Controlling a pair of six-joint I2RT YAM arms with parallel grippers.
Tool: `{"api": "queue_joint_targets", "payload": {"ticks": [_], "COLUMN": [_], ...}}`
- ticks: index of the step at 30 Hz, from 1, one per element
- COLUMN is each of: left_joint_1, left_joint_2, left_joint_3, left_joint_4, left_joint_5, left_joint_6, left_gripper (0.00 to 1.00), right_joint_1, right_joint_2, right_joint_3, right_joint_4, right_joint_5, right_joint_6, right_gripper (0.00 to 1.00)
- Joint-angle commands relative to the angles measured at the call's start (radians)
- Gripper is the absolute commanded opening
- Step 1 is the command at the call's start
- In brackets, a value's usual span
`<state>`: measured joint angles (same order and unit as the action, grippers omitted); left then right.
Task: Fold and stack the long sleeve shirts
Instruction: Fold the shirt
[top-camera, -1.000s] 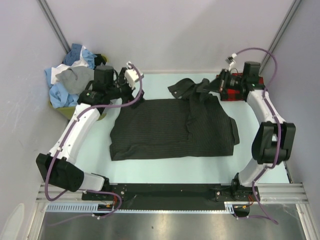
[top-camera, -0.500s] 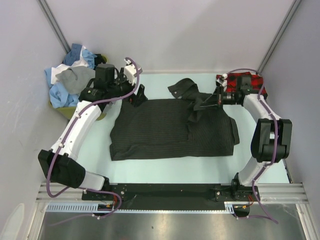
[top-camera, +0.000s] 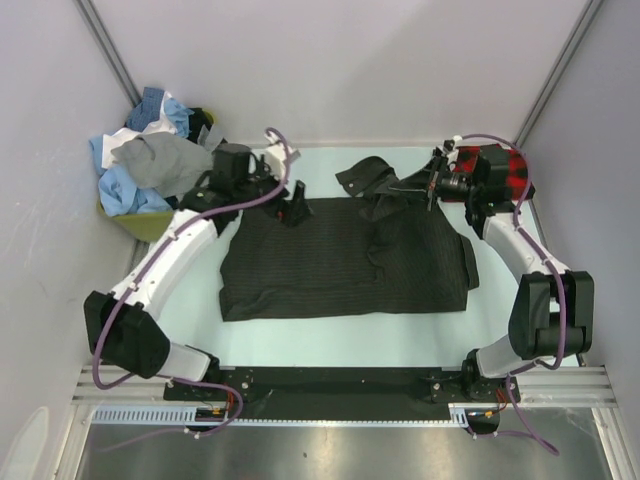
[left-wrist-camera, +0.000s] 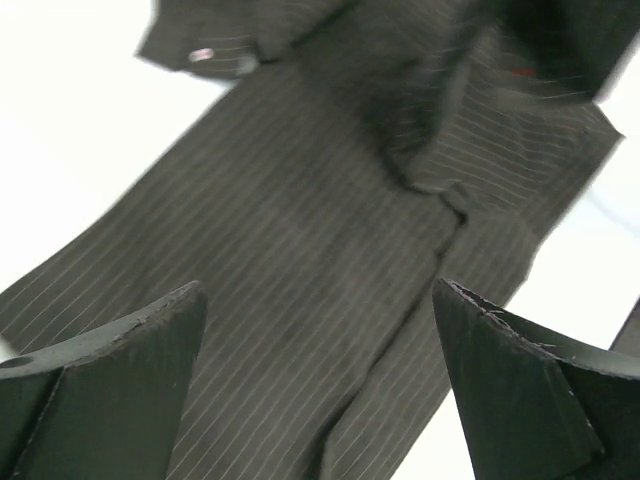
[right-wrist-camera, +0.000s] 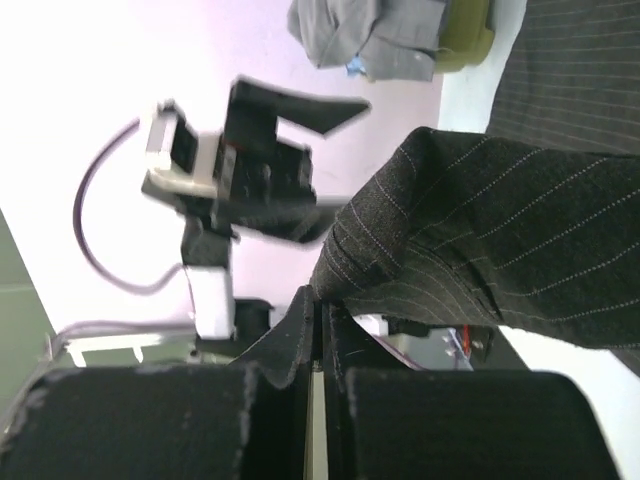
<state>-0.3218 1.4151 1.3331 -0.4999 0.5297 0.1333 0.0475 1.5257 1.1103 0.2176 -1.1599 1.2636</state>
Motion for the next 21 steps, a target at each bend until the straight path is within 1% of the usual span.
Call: {"api": "queue_joint_targets", "payload": {"ticks": [1, 2, 4, 6, 7, 10, 11, 12, 13, 15, 19, 21], "left_joint_1": [-0.154, -0.170, -0.218, -0.270, -0.286, -0.344, -0.356, -0.376, -0.381, -0.390, -0.418, -0.425], "left_joint_2": [-0.021, 0.005, 0.037, 0.067, 0.068, 0.074, 0.077, 0.087, 0.093, 0.110, 0.188, 0.203], "left_joint_3": [-0.021, -0.017, -0.005, 0.005, 0.000, -0.026, -0.034, -0.038, -0.041, -0.038, 0.017, 0.037], "left_joint_4": [0.176, 0.223, 0.262, 0.308, 0.352, 0.446, 0.466, 0.486, 0.539, 0.575, 0.580, 0.577], "left_joint_5": [-0.019, -0.017, -0.007, -0.016, -0.022, -0.086, -0.109, -0.172, -0.192, -0.224, -0.253, -0.281], "left_joint_6": [-0.069, -0.093, -0.167, -0.204, -0.242, -0.293, -0.297, -0.300, -0.323, -0.357, -0.373, -0.370], "left_gripper": [0.99, 0.99, 1.00, 1.00, 0.99, 0.98, 0.96, 0.96, 0.95, 0.93, 0.86, 0.74], "right_joint_1": [0.009, 0.012, 0.020, 0.037, 0.040, 0.046, 0.048, 0.048, 0.048, 0.049, 0.051, 0.051], "right_joint_2": [-0.036, -0.038, -0.044, -0.050, -0.062, -0.084, -0.085, -0.087, -0.088, -0.090, -0.093, -0.101], "right_joint_3": [-0.084, -0.098, -0.122, -0.136, -0.141, -0.155, -0.156, -0.155, -0.152, -0.145, -0.132, -0.127], "right_joint_4": [0.110, 0.130, 0.179, 0.209, 0.219, 0.226, 0.232, 0.236, 0.239, 0.240, 0.238, 0.238], "right_joint_5": [0.124, 0.129, 0.157, 0.189, 0.203, 0.244, 0.246, 0.244, 0.243, 0.240, 0.232, 0.224], "right_joint_6": [0.157, 0.195, 0.215, 0.247, 0.250, 0.249, 0.250, 0.253, 0.253, 0.250, 0.247, 0.246], "right_gripper": [0.00, 0.00, 0.00, 0.00, 0.00, 0.00, 0.00, 0.00, 0.00, 0.00, 0.00, 0.00]}}
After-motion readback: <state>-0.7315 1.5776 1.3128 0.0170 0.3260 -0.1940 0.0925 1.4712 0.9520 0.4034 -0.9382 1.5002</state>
